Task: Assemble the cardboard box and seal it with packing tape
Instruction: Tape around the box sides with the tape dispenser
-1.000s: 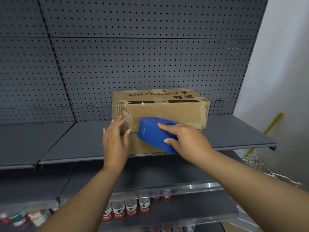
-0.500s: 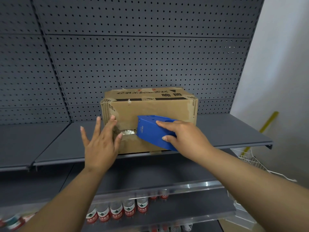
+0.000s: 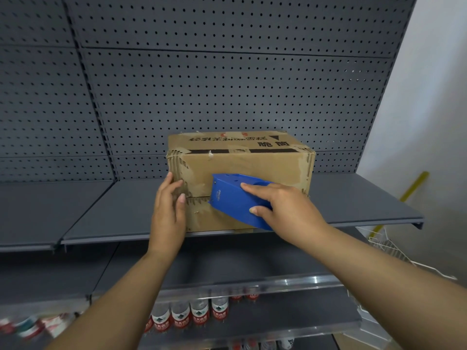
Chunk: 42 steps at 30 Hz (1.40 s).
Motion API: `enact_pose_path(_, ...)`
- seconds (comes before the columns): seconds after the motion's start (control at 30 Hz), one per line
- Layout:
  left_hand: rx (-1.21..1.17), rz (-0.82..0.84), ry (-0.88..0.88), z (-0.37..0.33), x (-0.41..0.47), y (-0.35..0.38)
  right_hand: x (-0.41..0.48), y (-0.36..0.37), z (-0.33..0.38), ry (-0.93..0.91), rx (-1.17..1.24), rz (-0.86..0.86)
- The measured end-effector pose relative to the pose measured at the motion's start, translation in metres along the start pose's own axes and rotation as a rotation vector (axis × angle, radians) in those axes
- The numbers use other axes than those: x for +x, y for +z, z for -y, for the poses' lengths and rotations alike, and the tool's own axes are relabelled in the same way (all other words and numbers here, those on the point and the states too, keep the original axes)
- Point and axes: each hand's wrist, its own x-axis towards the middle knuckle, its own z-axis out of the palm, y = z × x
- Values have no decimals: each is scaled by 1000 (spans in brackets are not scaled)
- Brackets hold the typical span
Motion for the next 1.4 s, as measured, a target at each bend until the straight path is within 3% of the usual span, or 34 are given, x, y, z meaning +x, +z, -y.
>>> enact_pose_path(0.37,-97,-131,-133,5,-4,7,-2,1,4,-33,-53,9)
enact_pose_path(1.4,-370,-256,-386,-1,-3,16,-2,8,8,-69,-84,-8)
